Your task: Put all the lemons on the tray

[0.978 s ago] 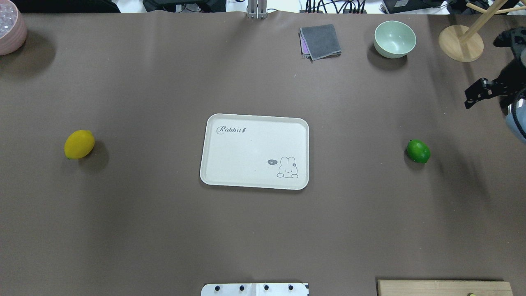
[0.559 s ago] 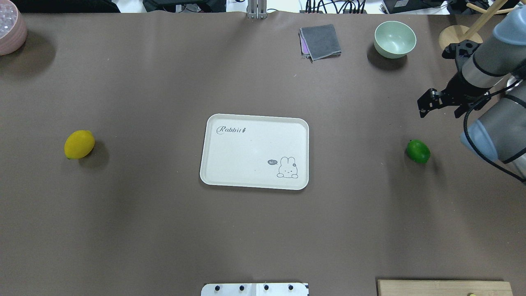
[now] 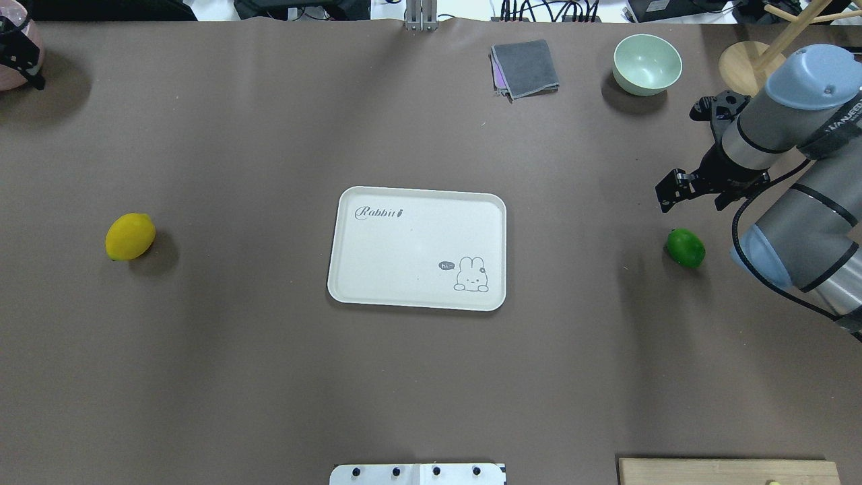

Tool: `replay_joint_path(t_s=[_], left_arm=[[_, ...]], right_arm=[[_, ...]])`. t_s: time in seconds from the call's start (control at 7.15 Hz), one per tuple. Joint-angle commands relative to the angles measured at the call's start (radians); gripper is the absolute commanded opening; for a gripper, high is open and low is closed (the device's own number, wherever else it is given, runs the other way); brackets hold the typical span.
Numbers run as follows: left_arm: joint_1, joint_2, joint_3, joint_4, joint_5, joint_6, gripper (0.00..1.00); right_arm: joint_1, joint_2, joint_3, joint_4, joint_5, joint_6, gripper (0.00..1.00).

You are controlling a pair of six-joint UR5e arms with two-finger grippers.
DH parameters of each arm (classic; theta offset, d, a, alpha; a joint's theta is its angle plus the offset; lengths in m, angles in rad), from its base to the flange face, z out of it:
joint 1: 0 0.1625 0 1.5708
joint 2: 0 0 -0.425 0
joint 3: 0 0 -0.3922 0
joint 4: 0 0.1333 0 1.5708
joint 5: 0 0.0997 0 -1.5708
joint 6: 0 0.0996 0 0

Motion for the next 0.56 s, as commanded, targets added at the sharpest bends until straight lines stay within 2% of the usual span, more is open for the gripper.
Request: replay_joint_path(t_s=[0.0,0.28,0.42], left_arm=[[0.069,0.071,-0.021,-0.157,0.009,-0.067,0.92],[0.194,0.164,-0.146,-0.253,0.101,-0.227,0.92],[0.222,0.18,-0.159,-0.259,0.111,-0.24,0.92]], right_arm=[[-0.019,-0.047,-0.003,0.065,0.0,-0.001,0.99],[-0.032,-0.056,-0.032,0.085,0.0,0.001,0.99],[-0.036,-0.059,-0.046,0.096,0.0,0.001,0.99]])
